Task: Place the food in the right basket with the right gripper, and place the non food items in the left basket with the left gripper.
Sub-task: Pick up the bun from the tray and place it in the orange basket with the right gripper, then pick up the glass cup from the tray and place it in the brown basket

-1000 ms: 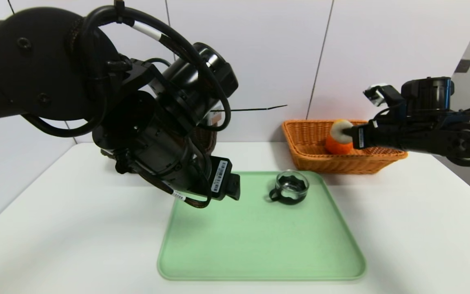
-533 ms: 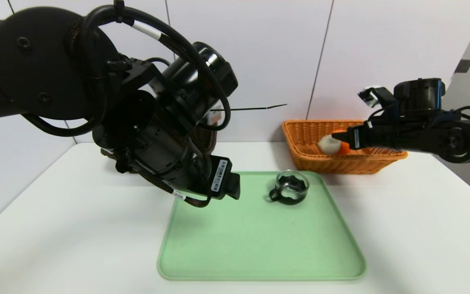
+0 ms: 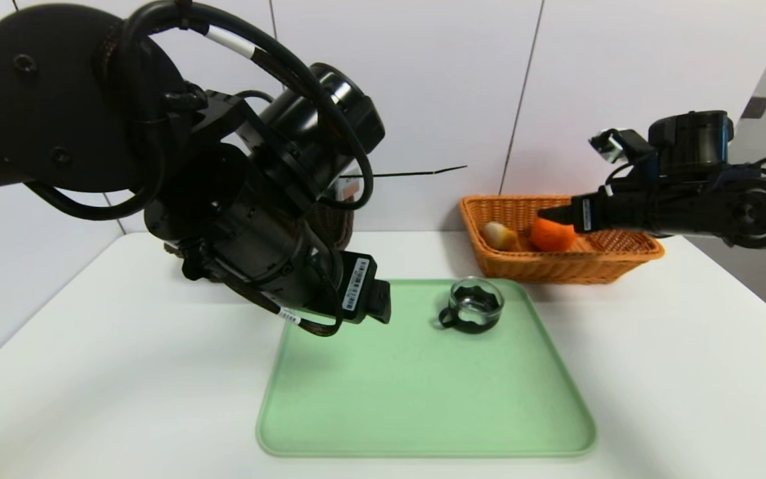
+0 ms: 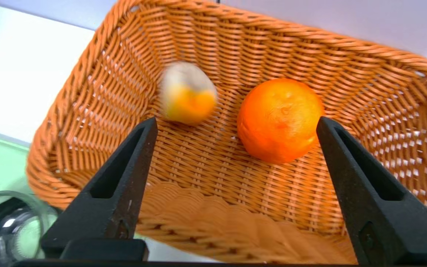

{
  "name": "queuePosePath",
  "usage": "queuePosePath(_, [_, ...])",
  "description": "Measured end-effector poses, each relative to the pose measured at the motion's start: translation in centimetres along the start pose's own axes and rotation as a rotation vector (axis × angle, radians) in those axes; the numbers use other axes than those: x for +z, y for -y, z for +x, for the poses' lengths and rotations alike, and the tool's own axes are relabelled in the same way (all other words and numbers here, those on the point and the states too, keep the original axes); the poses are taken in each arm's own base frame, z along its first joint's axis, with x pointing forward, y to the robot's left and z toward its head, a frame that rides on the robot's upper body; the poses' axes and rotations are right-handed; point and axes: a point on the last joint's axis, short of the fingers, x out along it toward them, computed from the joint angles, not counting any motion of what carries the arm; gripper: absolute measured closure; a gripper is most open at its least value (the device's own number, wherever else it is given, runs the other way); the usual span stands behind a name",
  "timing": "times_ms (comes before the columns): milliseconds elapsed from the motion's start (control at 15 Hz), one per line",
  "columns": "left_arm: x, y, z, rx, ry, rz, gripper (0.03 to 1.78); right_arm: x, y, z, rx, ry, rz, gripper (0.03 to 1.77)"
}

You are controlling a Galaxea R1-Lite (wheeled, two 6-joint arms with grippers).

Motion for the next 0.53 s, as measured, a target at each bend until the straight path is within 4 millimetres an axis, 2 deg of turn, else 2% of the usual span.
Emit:
queuePosePath(200, [0.1, 0.0, -0.3, -0.004, 0.013, 0.000, 0.12, 1.6, 0.1, -2.9, 0.009, -0.017, 0.055, 0.23])
queuePosePath(333, [0.2, 0.0, -0.5, -0.014, 0.033, -0.007, 0.12, 2.6, 0.5, -5.9, 0.045, -0.035, 0.124, 0.20])
queuePosePath(533, [0.9, 0.6, -0.3, -0.046, 0.096, -0.015, 0.12, 2.9, 0.6, -10.6, 0.088, -0.078, 0.193, 0.16])
